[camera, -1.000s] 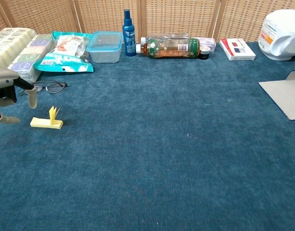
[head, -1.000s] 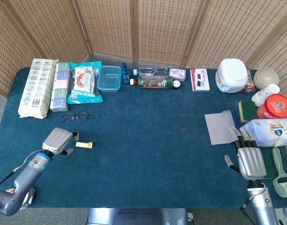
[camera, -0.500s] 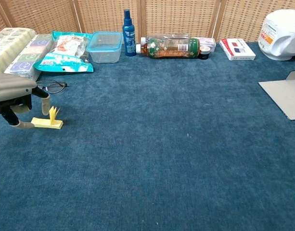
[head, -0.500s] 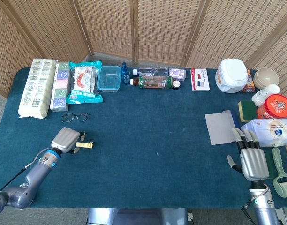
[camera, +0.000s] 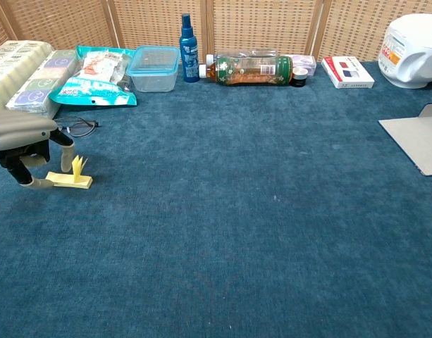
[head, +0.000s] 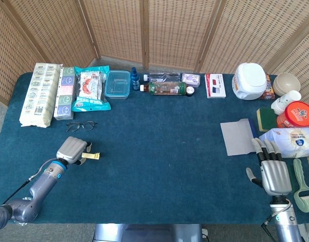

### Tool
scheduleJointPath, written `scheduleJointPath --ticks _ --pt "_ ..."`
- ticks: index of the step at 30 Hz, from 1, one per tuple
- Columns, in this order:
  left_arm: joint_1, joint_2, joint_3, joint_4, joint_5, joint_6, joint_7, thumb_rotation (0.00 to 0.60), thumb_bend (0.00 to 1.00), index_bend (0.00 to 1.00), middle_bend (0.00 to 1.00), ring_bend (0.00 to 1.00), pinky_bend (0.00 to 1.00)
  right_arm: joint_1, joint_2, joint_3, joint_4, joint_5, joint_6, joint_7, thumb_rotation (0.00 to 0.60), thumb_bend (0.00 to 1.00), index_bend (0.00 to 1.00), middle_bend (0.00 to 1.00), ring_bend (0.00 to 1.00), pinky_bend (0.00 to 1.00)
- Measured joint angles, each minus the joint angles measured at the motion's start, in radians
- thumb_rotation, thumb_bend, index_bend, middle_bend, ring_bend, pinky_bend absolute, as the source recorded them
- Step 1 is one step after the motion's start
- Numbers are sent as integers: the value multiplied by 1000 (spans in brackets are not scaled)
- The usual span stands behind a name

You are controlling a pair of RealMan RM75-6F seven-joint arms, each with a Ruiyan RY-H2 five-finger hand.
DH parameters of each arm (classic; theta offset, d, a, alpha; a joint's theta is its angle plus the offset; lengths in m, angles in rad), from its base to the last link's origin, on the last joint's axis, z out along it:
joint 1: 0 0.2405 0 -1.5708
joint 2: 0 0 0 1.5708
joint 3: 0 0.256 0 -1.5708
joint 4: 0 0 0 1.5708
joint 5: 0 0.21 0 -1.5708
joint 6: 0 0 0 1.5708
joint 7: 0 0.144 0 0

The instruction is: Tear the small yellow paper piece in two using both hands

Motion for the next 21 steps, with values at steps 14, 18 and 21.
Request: scheduleJointPath --ticks 14,18,21 --pt "-2 -11 15 14 1 16 -1 600 271 447 927 986 934 -6 1 1 5 5 0 16 600 343 0 138 14 31" --pt "-4 -15 18 15 -3 17 3 600 271 453 927 987 934 -7 2 1 6 5 -1 19 600 343 0 138 14 31" --pt "-6 -18 20 18 -5 18 8 600 274 462 927 986 934 -8 2 1 7 7 -1 21 600 343 0 138 14 31"
